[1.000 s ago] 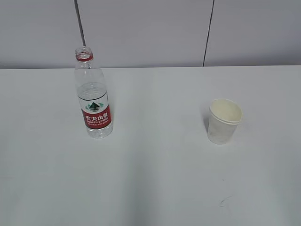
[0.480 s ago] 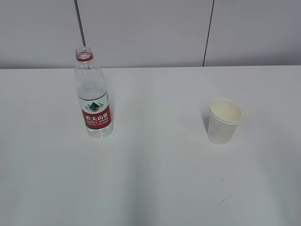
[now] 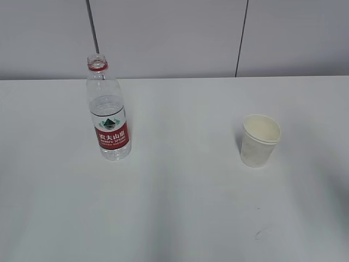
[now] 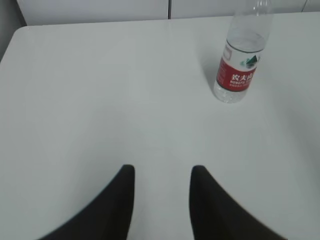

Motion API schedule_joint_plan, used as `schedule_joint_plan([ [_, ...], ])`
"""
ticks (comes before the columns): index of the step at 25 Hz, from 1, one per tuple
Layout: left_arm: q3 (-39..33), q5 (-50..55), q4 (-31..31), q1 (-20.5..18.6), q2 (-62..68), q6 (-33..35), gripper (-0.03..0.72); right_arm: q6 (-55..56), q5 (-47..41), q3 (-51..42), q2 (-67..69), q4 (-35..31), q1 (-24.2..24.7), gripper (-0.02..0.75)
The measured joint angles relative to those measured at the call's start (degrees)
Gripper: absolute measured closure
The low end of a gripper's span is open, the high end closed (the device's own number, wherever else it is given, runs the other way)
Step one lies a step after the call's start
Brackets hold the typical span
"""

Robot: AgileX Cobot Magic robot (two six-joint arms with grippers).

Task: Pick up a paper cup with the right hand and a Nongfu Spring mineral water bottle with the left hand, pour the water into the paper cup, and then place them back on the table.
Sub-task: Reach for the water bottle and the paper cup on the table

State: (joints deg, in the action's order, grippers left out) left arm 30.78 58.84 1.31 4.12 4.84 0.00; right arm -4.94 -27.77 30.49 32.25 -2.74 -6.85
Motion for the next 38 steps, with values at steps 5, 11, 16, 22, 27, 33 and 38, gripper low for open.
schedule_joint_plan([
  [5,0.25,-12.37,-3.14,0.00,9.75,2.69,0.449,0.00,15.25,-3.58,7.16,-0.97,0.00,0.148],
  [11,-1.29,-34.03,-4.66,0.00,18.70,7.95,0.449,0.00,32.26,-10.88,13.90,-2.68,0.00,0.149],
  [16,-6.95,-49.69,-5.40,0.00,23.81,8.63,0.449,0.00,41.06,-13.69,16.22,-2.59,0.00,0.149],
  [22,-15.16,-65.79,-9.68,0.00,28.37,8.21,0.449,0.11,42.63,-13.79,18.22,-1.32,0.00,0.149],
  [27,-19.98,-74.41,-10.31,0.00,32.82,5.85,0.449,0.11,44.34,-13.79,23.23,-0.81,0.00,0.149],
  [33,-20.68,-81.06,0.32,0.00,39.53,1.29,0.449,3.31,53.50,-13.79,31.34,4.92,0.00,0.149],
  [38,-20.68,-88.11,7.94,0.00,46.18,-5.40,0.449,8.73,62.24,-14.16,37.49,11.41,0.00,0.149],
])
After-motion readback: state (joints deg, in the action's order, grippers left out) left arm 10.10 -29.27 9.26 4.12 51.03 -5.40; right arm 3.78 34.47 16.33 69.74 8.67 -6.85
